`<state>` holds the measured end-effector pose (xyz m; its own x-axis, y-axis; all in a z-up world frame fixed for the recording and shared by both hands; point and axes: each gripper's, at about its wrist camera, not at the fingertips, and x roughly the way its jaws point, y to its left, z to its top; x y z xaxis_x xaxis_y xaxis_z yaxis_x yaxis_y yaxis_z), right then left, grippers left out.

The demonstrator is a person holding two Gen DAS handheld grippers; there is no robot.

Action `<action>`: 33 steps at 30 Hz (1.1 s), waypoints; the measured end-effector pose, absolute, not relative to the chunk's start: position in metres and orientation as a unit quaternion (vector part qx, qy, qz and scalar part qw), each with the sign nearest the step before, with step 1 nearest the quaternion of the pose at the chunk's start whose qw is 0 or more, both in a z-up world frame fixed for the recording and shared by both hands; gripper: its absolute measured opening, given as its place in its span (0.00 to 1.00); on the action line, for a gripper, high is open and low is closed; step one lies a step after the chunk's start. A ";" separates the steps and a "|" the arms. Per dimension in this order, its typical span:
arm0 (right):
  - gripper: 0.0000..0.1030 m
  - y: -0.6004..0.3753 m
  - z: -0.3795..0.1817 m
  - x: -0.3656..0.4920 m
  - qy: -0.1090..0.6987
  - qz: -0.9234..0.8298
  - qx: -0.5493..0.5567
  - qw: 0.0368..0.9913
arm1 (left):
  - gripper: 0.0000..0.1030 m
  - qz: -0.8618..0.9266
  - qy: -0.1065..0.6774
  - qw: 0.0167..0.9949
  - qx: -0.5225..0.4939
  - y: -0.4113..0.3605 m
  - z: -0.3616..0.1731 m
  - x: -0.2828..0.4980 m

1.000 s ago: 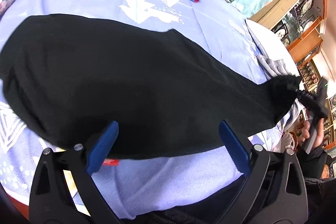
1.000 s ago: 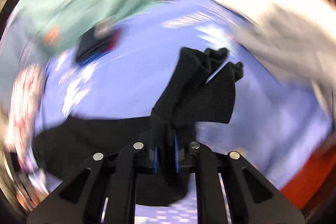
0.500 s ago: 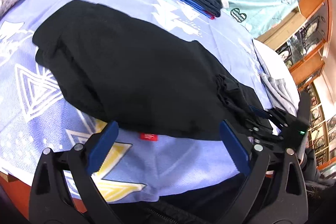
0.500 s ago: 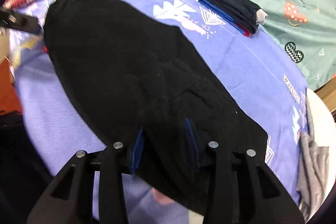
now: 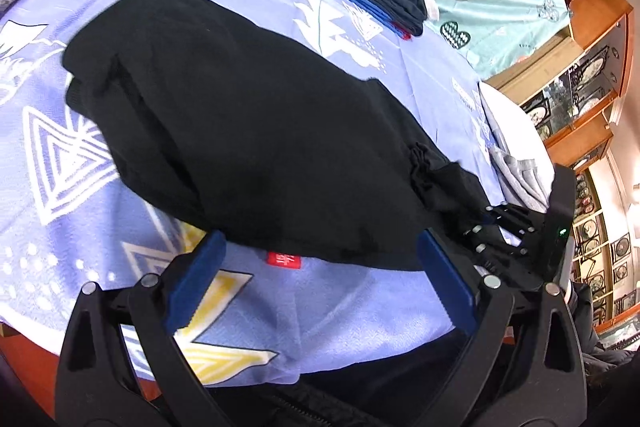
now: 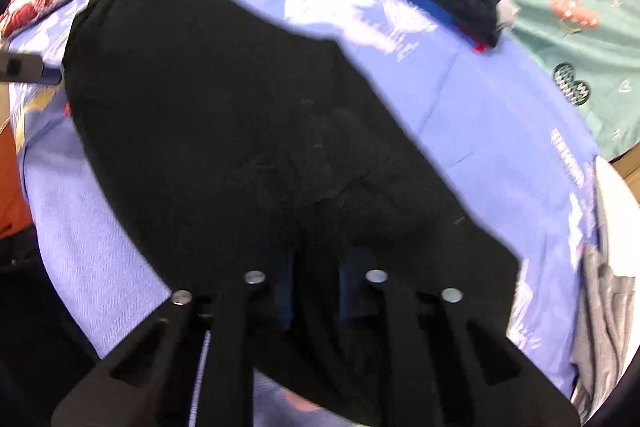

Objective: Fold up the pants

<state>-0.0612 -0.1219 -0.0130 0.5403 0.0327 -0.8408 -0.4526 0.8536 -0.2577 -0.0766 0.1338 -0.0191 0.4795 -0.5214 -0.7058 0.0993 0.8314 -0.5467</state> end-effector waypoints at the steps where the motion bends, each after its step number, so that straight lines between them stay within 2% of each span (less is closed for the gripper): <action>1: 0.14 -0.125 -0.002 -0.060 0.443 0.139 -0.225 0.856 | 0.95 -0.184 0.472 0.832 -0.226 0.138 -0.018 -0.077; 5: 0.14 -0.130 0.050 -0.051 0.393 0.137 -0.189 0.890 | 0.95 -0.164 0.453 0.837 -0.260 0.163 -0.009 -0.079; 8: 0.16 -0.109 0.038 -0.051 0.397 0.152 -0.204 0.882 | 0.95 -0.142 0.441 0.837 -0.291 0.185 -0.006 -0.078; 10: 0.22 -0.098 0.012 -0.047 0.423 0.152 -0.218 0.866 | 0.95 -0.124 0.441 0.831 -0.317 0.201 -0.011 -0.076; 12: 0.36 -0.093 -0.016 -0.046 0.451 0.157 -0.226 0.849 | 0.95 -0.105 0.449 0.817 -0.347 0.215 -0.022 -0.073; 13: 0.38 -0.092 -0.024 -0.052 0.456 0.162 -0.226 0.845 | 0.95 -0.102 0.454 0.808 -0.361 0.220 -0.028 -0.071; 15: 0.47 -0.094 -0.025 -0.063 0.444 0.181 -0.225 0.848 | 0.95 -0.096 0.462 0.794 -0.383 0.228 -0.038 -0.065; 17: 0.49 -0.099 -0.010 -0.072 0.415 0.207 -0.200 0.863 | 0.95 -0.095 0.464 0.784 -0.401 0.232 -0.044 -0.060; 19: 0.60 -0.109 0.013 -0.083 0.369 0.241 -0.152 0.884 | 0.95 -0.089 0.461 0.786 -0.403 0.232 -0.043 -0.052; 21: 0.94 -0.127 0.032 -0.091 0.322 0.253 -0.102 0.906 | 0.95 -0.090 0.464 0.783 -0.404 0.229 -0.044 -0.039; 23: 0.95 -0.142 0.037 -0.088 0.307 0.253 -0.062 0.915 | 0.97 -0.074 0.468 0.783 -0.404 0.227 -0.046 -0.029; 33: 0.93 -0.197 0.004 -0.068 0.340 0.215 0.042 0.914 | 0.98 -0.033 0.465 0.791 -0.397 0.208 -0.048 -0.001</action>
<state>-0.0679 -0.1965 0.0043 0.6761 0.4217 -0.6042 -0.3643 0.9041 0.2233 -0.0014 0.2081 -0.0483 0.5661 -0.4206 -0.7090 -0.3171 0.6828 -0.6582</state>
